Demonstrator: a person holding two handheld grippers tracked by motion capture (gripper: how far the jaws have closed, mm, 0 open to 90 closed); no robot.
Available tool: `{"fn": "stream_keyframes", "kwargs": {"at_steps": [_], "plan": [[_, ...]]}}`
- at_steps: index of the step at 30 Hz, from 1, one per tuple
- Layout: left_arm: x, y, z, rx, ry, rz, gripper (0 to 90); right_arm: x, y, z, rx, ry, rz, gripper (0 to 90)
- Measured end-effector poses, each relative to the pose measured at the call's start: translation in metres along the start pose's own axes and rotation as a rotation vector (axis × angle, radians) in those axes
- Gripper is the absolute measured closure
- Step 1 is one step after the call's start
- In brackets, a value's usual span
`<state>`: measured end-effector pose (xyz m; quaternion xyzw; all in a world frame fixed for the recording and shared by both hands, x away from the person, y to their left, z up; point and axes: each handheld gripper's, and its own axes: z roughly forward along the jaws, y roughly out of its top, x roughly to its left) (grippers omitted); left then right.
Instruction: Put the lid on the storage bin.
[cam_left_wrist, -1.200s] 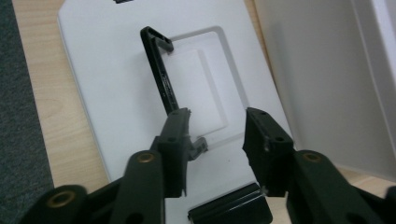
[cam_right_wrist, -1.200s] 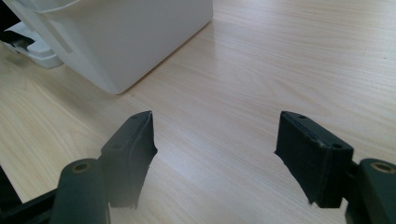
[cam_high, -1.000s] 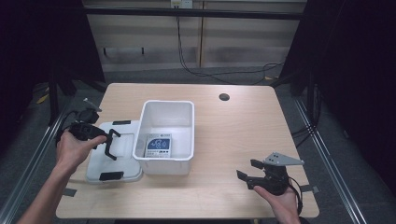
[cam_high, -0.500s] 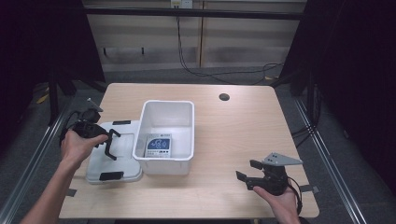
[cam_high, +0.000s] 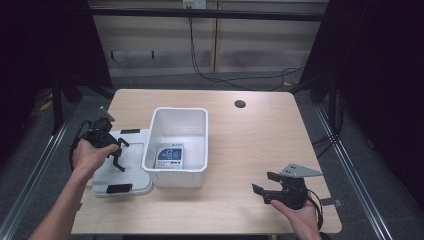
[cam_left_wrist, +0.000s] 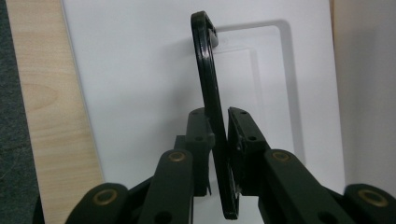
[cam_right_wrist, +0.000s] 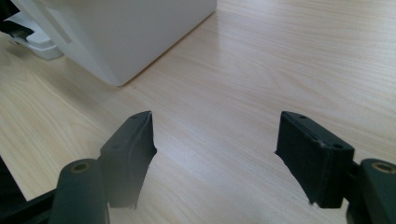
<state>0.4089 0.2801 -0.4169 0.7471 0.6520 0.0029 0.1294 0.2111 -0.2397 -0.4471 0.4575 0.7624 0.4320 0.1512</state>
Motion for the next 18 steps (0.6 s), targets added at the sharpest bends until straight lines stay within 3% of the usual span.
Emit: {"fn": "stream_keyframes", "kwargs": {"at_steps": [9,18], "plan": [[-0.009,0.006,0.009,0.036,0.027,-0.035,81.3,0.0,0.0,0.001,0.009,-0.003,0.007,27.4],[-0.01,0.009,0.007,0.048,0.042,-0.053,83.7,0.0,-0.001,0.001,0.016,-0.003,0.007,27.5]]}}
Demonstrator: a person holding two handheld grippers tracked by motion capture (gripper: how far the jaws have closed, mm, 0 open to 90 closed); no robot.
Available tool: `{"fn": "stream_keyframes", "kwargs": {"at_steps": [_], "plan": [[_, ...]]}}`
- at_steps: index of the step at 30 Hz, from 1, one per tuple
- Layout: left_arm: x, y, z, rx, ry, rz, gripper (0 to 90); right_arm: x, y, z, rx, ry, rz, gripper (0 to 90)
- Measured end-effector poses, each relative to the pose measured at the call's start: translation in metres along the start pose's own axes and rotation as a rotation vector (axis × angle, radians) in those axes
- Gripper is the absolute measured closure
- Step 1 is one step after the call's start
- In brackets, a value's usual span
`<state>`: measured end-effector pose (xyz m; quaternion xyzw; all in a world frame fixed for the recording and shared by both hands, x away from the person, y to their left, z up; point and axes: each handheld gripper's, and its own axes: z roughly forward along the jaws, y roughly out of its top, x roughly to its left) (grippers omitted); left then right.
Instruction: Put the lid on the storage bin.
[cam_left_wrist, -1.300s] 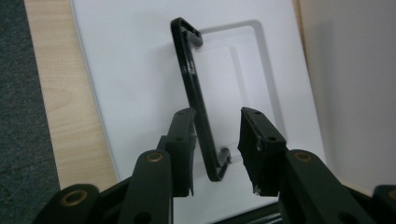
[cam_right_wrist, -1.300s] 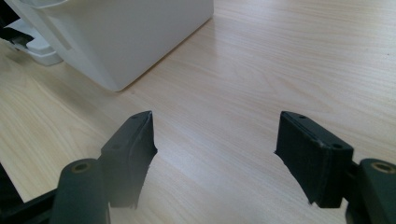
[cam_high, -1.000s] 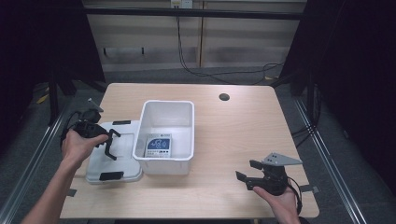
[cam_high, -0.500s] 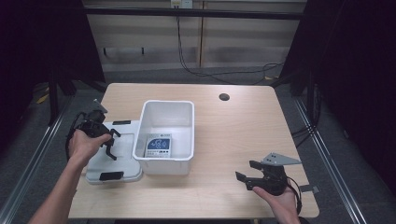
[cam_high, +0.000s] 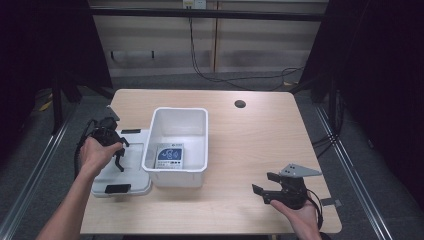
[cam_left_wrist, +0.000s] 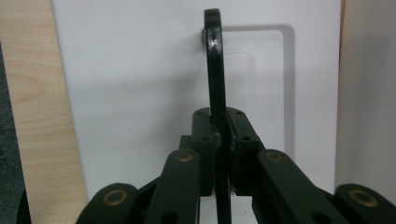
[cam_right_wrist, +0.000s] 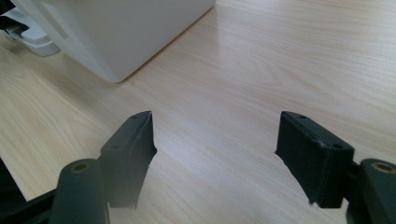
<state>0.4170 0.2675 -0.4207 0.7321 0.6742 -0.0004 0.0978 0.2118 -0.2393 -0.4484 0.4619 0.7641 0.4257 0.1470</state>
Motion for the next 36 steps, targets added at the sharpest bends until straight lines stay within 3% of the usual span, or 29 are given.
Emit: {"fn": "stream_keyframes", "kwargs": {"at_steps": [11,15,27,36], "plan": [[0.002,0.0,-0.005,0.025,0.006,0.007,84.7,0.0,0.0,0.0,0.002,0.0,0.003,27.5],[0.001,0.0,-0.012,-0.005,0.02,0.021,84.7,0.0,0.0,0.0,0.003,0.003,0.002,27.5],[-0.002,0.001,-0.03,0.014,0.036,0.051,84.8,0.0,0.0,0.001,0.002,0.002,0.002,23.3],[0.0,0.001,-0.049,-0.006,0.027,0.052,84.8,-0.001,0.0,0.001,0.0,0.005,0.01,17.8]]}}
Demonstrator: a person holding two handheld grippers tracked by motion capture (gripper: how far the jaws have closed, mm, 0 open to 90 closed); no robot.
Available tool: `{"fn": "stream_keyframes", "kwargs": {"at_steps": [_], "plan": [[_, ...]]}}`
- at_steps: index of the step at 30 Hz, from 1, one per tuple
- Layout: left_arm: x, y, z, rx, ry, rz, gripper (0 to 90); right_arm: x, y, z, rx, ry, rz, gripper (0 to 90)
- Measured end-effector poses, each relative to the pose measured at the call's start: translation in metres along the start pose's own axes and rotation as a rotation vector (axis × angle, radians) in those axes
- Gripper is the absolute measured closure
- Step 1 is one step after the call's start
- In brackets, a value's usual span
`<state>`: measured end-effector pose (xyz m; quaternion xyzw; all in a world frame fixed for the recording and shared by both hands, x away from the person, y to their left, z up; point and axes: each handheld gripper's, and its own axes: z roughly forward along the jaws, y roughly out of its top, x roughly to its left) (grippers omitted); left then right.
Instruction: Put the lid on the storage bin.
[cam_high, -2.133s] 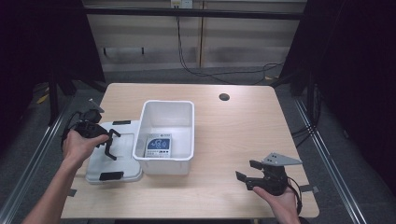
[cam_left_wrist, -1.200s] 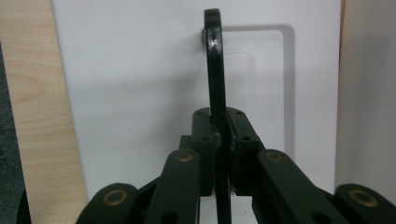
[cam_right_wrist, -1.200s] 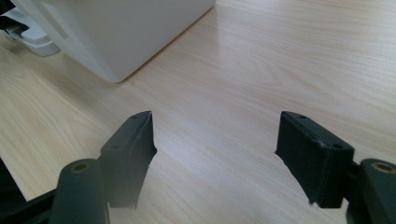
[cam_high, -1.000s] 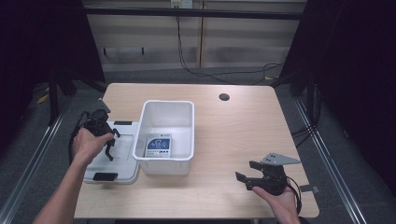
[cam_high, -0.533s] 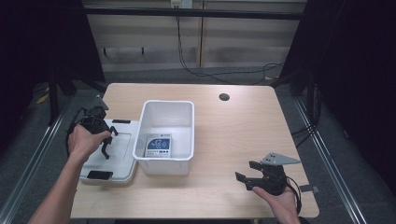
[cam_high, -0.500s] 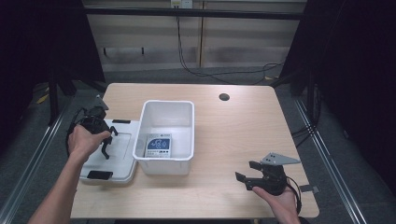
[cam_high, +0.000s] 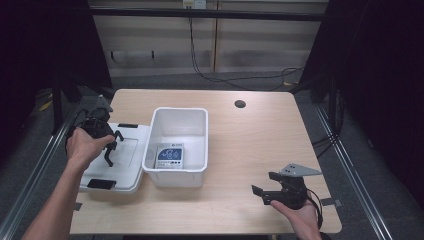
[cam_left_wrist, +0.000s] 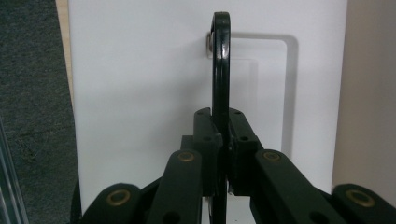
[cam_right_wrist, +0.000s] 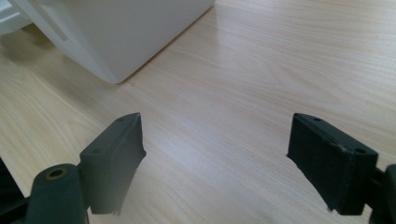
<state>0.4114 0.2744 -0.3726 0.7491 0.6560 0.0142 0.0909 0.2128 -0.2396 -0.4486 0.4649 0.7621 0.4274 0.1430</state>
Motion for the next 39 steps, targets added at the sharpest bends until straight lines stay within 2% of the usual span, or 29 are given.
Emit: {"fn": "stream_keyframes", "kwargs": {"at_steps": [9,12,19,26,30,39], "plan": [[0.008,-0.002,-0.012,-0.006,-0.019,-0.007,84.8,0.001,0.0,0.001,0.004,0.002,-0.004,16.8],[0.01,-0.002,-0.021,-0.019,-0.029,-0.006,84.8,0.0,0.0,0.001,0.006,-0.003,-0.003,15.8],[0.01,-0.001,-0.032,-0.03,-0.024,-0.012,84.8,0.001,0.0,0.001,0.005,0.0,-0.004,15.8],[0.008,0.0,-0.044,-0.046,-0.033,0.005,84.8,0.001,0.0,0.002,0.007,0.001,-0.007,15.8],[0.008,0.0,-0.052,-0.057,-0.052,0.013,84.9,0.001,0.0,0.002,0.009,0.001,-0.008,15.4],[0.004,0.001,-0.067,-0.068,-0.046,0.026,84.8,0.001,0.0,0.002,0.011,0.004,-0.008,14.6]]}}
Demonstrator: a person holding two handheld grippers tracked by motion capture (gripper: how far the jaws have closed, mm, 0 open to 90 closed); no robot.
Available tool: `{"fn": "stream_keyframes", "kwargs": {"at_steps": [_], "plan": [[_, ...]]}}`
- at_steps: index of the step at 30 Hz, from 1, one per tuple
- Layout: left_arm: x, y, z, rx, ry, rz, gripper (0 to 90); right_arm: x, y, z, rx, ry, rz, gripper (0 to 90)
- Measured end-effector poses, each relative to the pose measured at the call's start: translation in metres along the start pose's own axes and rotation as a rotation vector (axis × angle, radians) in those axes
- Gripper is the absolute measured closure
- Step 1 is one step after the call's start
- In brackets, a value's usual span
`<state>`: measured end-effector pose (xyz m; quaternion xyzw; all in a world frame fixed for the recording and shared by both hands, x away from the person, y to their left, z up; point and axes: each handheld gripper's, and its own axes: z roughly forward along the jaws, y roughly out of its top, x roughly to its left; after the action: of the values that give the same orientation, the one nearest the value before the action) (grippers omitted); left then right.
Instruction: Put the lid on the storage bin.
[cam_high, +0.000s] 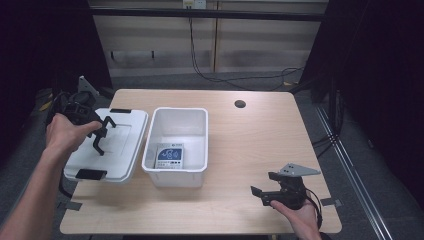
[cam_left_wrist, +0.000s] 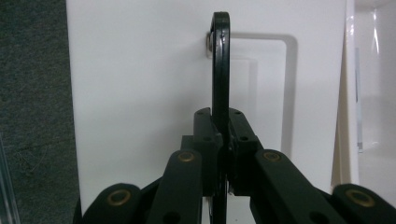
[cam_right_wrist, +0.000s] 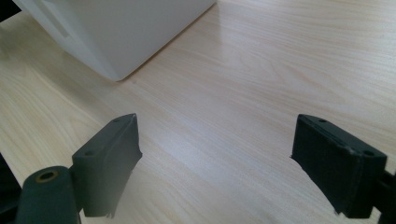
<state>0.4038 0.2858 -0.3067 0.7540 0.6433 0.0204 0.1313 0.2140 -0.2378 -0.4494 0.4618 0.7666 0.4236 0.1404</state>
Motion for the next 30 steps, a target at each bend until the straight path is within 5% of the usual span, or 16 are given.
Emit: {"fn": "stream_keyframes", "kwargs": {"at_steps": [18,30], "plan": [[-0.021,0.007,-0.023,-0.017,-0.002,0.027,84.9,0.0,0.0,0.0,0.001,0.0,0.003,14.6],[-0.054,0.015,-0.029,-0.003,-0.016,0.091,84.8,0.0,0.0,0.0,0.005,0.001,0.005,14.5]]}}
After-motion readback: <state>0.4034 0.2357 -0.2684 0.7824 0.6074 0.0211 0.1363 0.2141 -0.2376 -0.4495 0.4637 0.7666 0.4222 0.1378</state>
